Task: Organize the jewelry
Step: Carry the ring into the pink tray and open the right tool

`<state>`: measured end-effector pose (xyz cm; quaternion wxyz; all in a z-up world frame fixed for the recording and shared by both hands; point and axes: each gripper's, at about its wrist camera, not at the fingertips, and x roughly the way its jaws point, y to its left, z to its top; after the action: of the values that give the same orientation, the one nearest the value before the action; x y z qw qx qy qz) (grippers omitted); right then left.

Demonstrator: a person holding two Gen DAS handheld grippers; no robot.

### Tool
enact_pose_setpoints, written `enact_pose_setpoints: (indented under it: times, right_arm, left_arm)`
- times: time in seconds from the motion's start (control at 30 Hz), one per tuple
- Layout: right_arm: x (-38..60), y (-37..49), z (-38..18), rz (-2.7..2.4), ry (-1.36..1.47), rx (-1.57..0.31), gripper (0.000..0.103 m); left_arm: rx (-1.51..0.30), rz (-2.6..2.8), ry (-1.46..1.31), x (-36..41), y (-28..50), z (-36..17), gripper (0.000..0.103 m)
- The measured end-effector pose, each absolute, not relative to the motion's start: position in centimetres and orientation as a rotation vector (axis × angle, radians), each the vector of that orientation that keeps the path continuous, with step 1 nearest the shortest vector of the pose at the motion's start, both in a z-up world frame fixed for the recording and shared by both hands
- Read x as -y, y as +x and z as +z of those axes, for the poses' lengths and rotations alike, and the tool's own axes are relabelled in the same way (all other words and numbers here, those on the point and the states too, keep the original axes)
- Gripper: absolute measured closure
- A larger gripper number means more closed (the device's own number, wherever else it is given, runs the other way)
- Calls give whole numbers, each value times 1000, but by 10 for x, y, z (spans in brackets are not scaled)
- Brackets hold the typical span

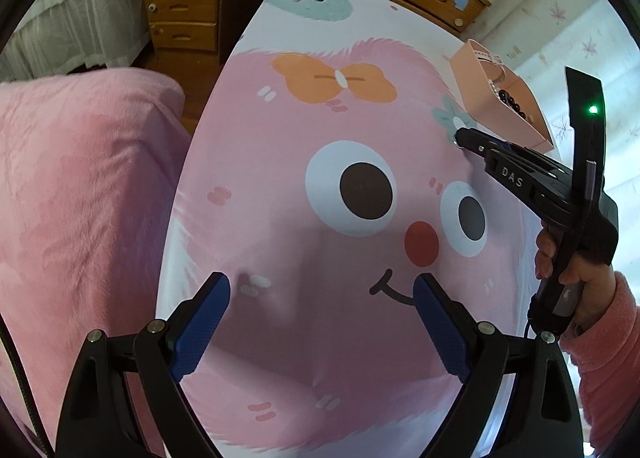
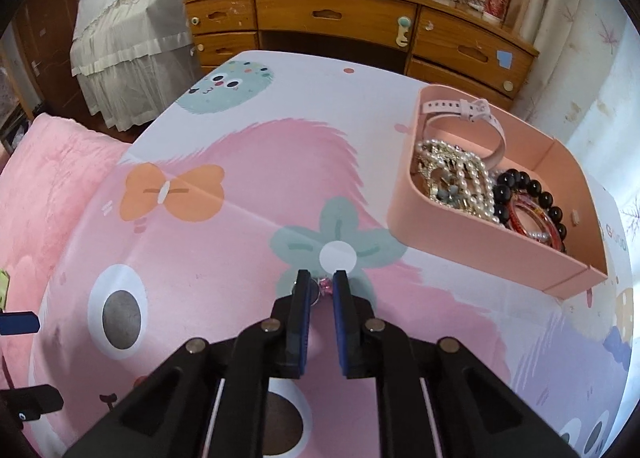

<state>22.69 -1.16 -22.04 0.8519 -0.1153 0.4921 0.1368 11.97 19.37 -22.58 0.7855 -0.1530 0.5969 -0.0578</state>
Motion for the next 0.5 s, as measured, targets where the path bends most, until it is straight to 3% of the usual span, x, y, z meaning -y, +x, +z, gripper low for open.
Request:
enact_pose_setpoints:
  times: [0.17, 0.43, 0.5]
  right_arm:
    - [20, 231, -205, 298, -193, -1022, 95]
    - [75, 249, -145, 137, -151, -837, 94]
    - [97, 259, -142, 93, -104, -876, 82]
  left_arm:
    - [-1268, -121, -326, -189, 120, -221, 11]
    - [-1219, -150, -278, -158, 121, -192, 11]
    - [-1184, -146, -245, -146, 118, -178, 11]
